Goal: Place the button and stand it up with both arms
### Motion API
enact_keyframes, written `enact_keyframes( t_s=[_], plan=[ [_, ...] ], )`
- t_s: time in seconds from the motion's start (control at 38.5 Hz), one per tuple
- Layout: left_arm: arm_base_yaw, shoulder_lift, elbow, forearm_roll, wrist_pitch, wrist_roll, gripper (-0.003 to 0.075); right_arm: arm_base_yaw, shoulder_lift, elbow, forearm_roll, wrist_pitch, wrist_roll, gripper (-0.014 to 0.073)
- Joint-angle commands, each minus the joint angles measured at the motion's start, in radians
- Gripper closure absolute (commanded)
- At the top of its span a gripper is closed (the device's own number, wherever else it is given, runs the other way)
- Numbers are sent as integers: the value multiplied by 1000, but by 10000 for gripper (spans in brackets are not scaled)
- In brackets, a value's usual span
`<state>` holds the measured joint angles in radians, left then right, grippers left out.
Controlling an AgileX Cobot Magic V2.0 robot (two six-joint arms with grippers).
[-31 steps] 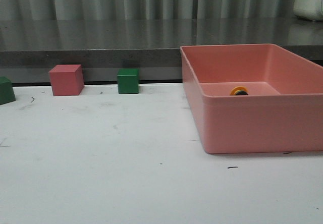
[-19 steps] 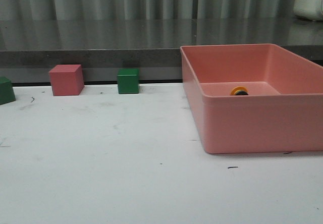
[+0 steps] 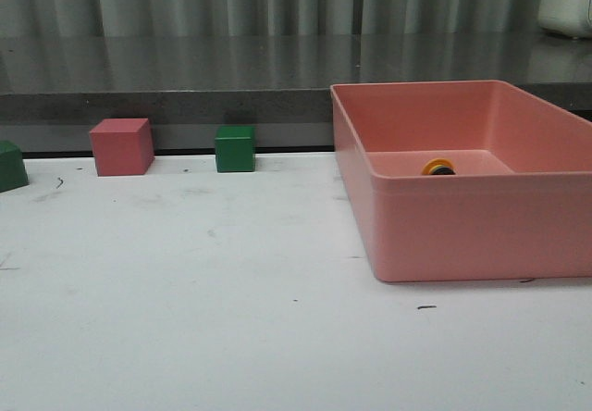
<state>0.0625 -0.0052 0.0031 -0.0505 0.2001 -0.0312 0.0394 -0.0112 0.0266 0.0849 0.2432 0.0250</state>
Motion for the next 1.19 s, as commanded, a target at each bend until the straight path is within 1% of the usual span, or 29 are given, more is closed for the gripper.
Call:
enact_keyframes(
  t_s=[0.0,0.34,0.49,0.55,0.68,0.78,0.96,1.17],
  plan=[
    [1,-23,8,-7,-86,-10,741,-6,-17,-4,-1,-83,-7,657],
    [1,-23,8,1,-101,-10,740,-6,-17,-4,3,-89,-6,657],
    [1,-23,8,2,-185,-10,741,-6,-17,-4,74,-101,-6,657],
    [1,-23,8,2,-235,-10,741,-6,-17,-5,96,-107,-6,655],
    [1,-23,-16,-4,-340,-10,741,-6,-17,-16,102,-139,-6,655],
    [1,-14,-92,-4,-310,-10,741,-6,-17,-70,84,-114,-6,655],
    [1,69,-270,9,-168,-10,741,-6,24,-232,-9,-41,-6,655],
    [1,268,-392,21,-157,-10,741,-6,234,-402,-26,0,-6,655]
  ],
)
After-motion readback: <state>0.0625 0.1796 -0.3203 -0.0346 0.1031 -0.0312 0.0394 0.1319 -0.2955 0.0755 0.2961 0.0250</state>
